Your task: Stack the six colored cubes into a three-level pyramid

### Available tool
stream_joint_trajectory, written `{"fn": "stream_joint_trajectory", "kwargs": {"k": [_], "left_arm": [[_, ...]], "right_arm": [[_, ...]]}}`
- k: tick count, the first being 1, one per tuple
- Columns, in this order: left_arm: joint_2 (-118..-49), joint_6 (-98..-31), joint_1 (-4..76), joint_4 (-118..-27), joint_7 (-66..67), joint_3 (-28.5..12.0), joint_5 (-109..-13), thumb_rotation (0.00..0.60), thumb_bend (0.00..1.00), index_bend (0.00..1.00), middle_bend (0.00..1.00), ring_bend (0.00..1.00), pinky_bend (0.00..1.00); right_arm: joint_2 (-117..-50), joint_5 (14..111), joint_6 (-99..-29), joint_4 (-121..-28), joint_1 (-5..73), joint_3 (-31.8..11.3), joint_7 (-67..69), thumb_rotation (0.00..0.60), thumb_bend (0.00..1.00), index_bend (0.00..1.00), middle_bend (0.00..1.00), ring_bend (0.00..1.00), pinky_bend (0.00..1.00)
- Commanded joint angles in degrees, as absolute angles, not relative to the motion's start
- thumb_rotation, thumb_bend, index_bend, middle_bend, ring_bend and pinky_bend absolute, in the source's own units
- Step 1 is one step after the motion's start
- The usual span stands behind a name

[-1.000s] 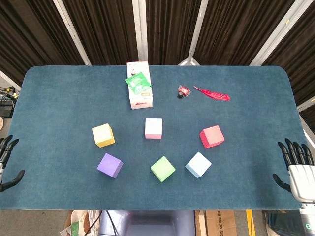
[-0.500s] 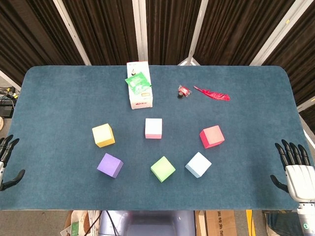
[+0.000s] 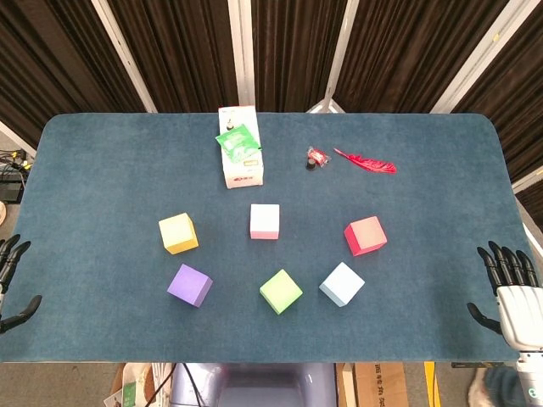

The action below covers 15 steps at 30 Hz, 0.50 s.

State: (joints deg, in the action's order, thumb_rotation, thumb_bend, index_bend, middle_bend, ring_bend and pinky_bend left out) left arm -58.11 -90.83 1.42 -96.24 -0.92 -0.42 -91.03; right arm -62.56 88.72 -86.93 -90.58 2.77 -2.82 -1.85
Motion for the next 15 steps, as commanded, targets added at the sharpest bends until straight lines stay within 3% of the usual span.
{"fn": "stream_joint_trajectory", "kwargs": {"k": [1, 8, 15], "left_arm": [[-58.1, -90.3, 1.4, -96.5, -0.5, -0.5, -90.3, 0.600, 0.38, 0.06, 0.00, 0.00, 0.00], [-58.6, -90.0, 1.5, -96.9, 0.5, -0.4, -90.3, 0.600, 0.38, 0.06, 0.00, 0.00, 0.00], [-58.6, -90.1, 1.4, -97.2, 0.7, -0.7, -89.7, 0.600, 0.38, 0.06, 0.00, 0.00, 0.00]], "right_arm": [[-62.2, 90.5, -84.8, -91.2, 4.2, -2.1, 0.8, 0.600, 0.23, 0.06, 0.02, 0.00, 0.00], [-60.9, 90.0, -75.1, -95.1, 11.3, -3.9, -0.4, 0.600, 0.23, 0.06, 0.02, 0.00, 0.00], [-61.8, 83.0, -62.4, -97.8, 19.4, -7.2, -3.7, 0.600, 0.23, 0.06, 0.02, 0.00, 0.00]]}}
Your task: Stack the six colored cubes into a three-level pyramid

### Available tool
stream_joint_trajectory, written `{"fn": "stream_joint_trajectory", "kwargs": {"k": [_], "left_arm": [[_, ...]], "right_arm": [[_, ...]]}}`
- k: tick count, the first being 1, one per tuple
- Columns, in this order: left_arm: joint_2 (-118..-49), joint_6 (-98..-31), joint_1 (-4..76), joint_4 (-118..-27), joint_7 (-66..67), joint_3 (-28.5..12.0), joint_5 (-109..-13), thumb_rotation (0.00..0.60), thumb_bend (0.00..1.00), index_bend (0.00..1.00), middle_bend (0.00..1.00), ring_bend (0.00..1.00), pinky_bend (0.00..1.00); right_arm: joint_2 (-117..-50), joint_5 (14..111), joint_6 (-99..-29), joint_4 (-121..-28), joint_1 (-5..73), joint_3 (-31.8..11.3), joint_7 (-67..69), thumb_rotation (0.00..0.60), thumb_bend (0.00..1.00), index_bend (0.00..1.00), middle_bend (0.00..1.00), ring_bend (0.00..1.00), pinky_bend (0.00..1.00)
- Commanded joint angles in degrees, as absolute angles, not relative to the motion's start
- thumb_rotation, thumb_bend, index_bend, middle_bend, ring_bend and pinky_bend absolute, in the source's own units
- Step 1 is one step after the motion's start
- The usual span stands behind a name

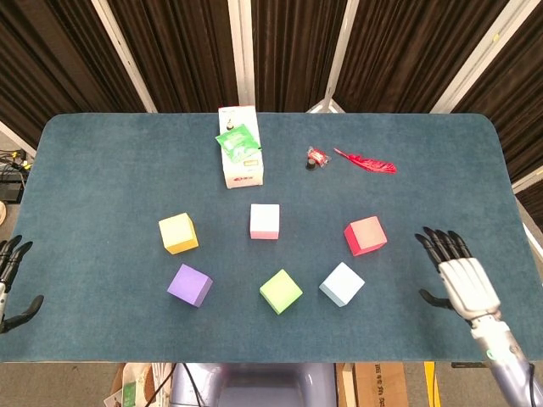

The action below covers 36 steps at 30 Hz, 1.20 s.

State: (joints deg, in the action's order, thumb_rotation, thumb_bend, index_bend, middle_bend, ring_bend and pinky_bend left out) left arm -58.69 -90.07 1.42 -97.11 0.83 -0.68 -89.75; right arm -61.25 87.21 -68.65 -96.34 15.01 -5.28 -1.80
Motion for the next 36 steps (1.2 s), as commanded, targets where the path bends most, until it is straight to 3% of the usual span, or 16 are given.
{"fn": "stream_joint_trajectory", "kwargs": {"k": [1, 14, 25, 36], "left_arm": [[-58.6, -90.1, 1.3, -97.3, 0.6, -0.7, -89.6, 0.600, 0.38, 0.06, 0.00, 0.00, 0.00], [-58.4, -88.8, 1.8, -97.5, 0.5, -1.7, -87.0, 0.600, 0.38, 0.06, 0.00, 0.00, 0.00], [-58.4, -88.8, 1.7, -97.7, 0.7, -2.7, -85.0, 0.600, 0.38, 0.06, 0.00, 0.00, 0.00], [-58.6, -88.1, 1.9, -97.9, 1.3, -2.8, -84.4, 0.600, 0.38, 0.06, 0.00, 0.00, 0.00]], "right_arm": [[-62.1, 81.5, -60.4, -97.8, 20.6, -7.7, -4.2, 0.600, 0.23, 0.06, 0.02, 0.00, 0.00], [-68.9, 67.0, -45.7, -92.2, 33.5, -11.5, -14.9, 0.600, 0.24, 0.06, 0.02, 0.00, 0.00], [-71.2, 55.0, -39.7, -89.1, 41.2, -11.2, -21.9, 0.600, 0.23, 0.07, 0.02, 0.00, 0.00], [-70.9, 46.7, -38.6, -88.5, 46.2, -8.9, -25.8, 0.600, 0.24, 0.19, 0.13, 0.00, 0.00]]}}
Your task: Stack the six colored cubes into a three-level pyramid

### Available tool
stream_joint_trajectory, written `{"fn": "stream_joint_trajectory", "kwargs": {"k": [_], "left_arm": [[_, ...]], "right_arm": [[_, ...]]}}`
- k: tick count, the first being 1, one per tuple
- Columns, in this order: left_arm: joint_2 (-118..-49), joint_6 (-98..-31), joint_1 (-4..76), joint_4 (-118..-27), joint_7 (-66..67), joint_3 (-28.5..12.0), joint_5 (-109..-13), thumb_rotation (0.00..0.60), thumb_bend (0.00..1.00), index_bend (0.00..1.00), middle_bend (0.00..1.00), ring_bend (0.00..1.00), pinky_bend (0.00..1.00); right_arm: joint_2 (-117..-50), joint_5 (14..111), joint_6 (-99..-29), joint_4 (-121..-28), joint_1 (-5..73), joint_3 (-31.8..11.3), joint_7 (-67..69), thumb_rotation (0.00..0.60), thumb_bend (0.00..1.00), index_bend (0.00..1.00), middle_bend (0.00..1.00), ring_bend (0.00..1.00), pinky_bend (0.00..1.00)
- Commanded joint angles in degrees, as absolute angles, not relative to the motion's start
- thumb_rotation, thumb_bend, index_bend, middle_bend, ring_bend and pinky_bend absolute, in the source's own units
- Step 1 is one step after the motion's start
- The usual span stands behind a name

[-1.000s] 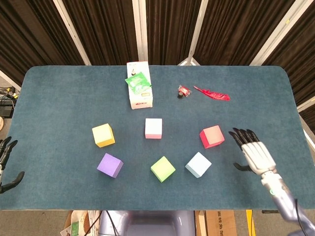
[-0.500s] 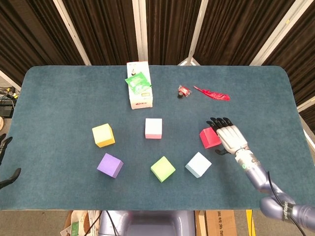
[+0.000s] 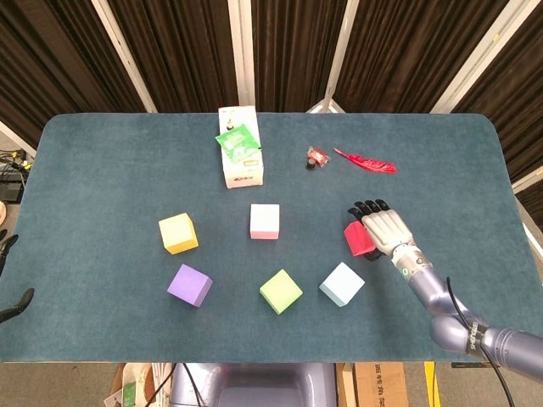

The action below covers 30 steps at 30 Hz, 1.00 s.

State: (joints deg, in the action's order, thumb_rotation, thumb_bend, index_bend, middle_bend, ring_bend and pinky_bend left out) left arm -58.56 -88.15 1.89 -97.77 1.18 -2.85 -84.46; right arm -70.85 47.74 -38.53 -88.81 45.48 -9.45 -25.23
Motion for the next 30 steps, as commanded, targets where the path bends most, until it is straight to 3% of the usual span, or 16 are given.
{"fn": "stream_joint_trajectory", "kwargs": {"k": [1, 15, 30], "left_arm": [[-58.6, -88.0, 1.9, -98.0, 1.5, -2.8, -84.3, 0.600, 0.38, 0.06, 0.00, 0.00, 0.00], [-59.7, -86.5, 2.2, -99.6, 4.5, -3.3, -81.3, 0.600, 0.38, 0.08, 0.00, 0.00, 0.00], [-60.2, -87.4, 1.9, -100.0, 3.7, -4.5, -79.5, 0.600, 0.38, 0.08, 0.00, 0.00, 0.00]], "right_arm": [[-70.9, 46.2, -38.7, -88.3, 46.5, -8.7, -25.9, 0.600, 0.24, 0.20, 0.15, 0.00, 0.00], [-70.0, 44.9, -39.3, -87.9, 48.4, -6.9, -24.9, 0.600, 0.24, 0.27, 0.25, 0.04, 0.00], [-70.8, 47.7, -38.9, -87.1, 48.5, -6.4, -20.1, 0.600, 0.23, 0.29, 0.27, 0.06, 0.00]]}}
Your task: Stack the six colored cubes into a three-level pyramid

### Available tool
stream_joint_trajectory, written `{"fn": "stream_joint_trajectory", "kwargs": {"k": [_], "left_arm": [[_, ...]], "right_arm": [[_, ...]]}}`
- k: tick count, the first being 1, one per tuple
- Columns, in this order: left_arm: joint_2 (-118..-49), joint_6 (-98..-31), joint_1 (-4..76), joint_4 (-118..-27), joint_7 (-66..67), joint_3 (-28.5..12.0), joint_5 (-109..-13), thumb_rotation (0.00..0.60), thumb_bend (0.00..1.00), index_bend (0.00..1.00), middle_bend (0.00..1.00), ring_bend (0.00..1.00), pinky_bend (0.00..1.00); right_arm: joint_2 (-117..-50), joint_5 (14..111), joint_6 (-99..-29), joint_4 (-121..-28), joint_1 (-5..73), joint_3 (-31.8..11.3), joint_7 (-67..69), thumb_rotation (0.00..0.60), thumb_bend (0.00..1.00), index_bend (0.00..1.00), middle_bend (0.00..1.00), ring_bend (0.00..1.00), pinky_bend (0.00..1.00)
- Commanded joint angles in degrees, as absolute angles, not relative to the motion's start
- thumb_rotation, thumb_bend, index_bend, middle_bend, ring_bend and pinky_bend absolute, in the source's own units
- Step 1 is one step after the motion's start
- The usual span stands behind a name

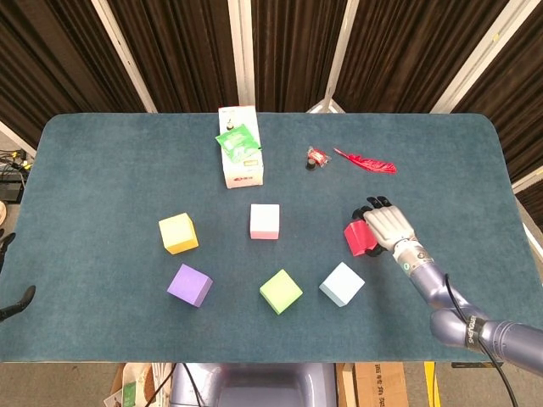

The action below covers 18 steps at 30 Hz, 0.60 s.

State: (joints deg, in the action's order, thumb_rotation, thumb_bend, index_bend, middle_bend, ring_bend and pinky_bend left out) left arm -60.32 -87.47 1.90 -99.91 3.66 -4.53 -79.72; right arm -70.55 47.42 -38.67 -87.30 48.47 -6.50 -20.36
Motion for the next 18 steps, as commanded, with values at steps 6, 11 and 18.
{"fn": "stream_joint_trajectory", "kwargs": {"k": [6, 11, 18], "left_arm": [[-60.0, -87.5, 1.9, -99.9, 3.4, -4.6, -79.9, 0.600, 0.38, 0.08, 0.00, 0.00, 0.00], [-60.1, -87.6, 1.9, -99.3, 3.0, -4.8, -79.8, 0.600, 0.38, 0.08, 0.00, 0.00, 0.00], [-60.3, -86.7, 2.4, -98.9, 3.3, -5.4, -78.4, 0.600, 0.38, 0.08, 0.00, 0.00, 0.00]], "right_arm": [[-72.1, 48.3, -39.1, -85.7, 48.5, -6.0, -19.1, 0.600, 0.23, 0.38, 0.33, 0.11, 0.00], [-72.6, 47.6, -40.6, -85.5, 48.4, -6.5, -18.5, 0.600, 0.23, 0.42, 0.38, 0.16, 0.00], [-72.0, 36.8, -42.1, -88.2, 51.9, -7.7, -22.7, 0.600, 0.23, 0.43, 0.41, 0.18, 0.00]]}}
